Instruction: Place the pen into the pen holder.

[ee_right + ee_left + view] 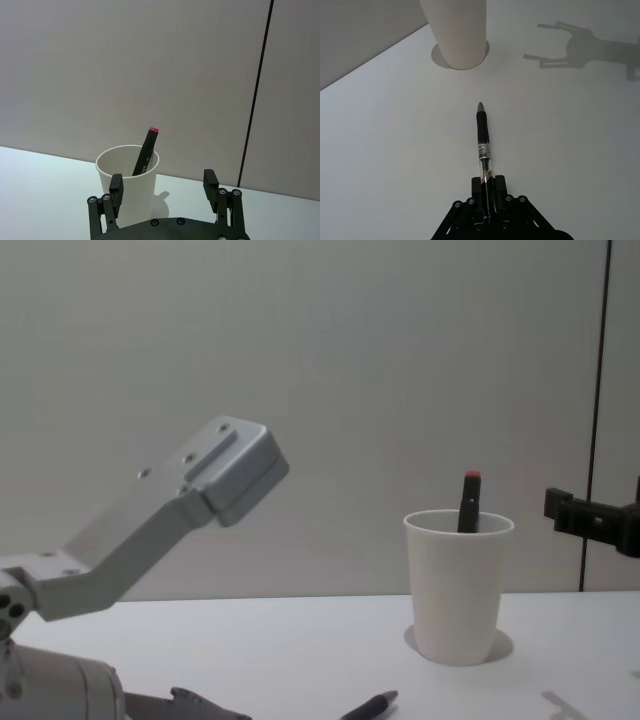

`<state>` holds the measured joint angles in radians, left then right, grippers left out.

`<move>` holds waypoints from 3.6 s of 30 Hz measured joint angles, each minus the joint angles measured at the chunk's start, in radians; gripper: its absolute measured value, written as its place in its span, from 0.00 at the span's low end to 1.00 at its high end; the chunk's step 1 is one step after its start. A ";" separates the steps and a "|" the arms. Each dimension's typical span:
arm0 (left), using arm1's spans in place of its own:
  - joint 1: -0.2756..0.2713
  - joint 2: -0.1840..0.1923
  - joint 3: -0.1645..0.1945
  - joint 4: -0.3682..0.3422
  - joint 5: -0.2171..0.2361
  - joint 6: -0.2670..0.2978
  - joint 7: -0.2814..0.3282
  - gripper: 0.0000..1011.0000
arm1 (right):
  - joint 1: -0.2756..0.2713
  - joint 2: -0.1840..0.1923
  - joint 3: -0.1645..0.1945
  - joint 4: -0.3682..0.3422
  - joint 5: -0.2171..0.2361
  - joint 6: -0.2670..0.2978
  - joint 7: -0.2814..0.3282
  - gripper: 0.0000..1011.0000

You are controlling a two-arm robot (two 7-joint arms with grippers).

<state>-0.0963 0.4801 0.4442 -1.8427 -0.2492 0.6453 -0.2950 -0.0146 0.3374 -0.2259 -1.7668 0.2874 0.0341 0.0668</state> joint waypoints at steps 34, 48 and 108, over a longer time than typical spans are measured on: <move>0.047 -0.022 -0.046 0.009 -0.121 -0.262 0.206 0.15 | 0.000 0.000 0.000 0.000 0.000 0.000 0.000 0.99; 0.059 -0.015 -0.059 0.009 -0.130 -0.366 0.191 0.15 | 0.000 0.000 0.000 0.000 0.000 0.000 0.000 0.99; -0.036 -0.094 -0.021 0.103 -0.016 -0.527 -0.098 0.15 | 0.000 0.000 0.000 0.000 0.000 0.000 0.000 0.99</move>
<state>-0.1325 0.3861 0.4236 -1.7399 -0.2656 0.1183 -0.3930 -0.0147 0.3374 -0.2258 -1.7668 0.2874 0.0340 0.0667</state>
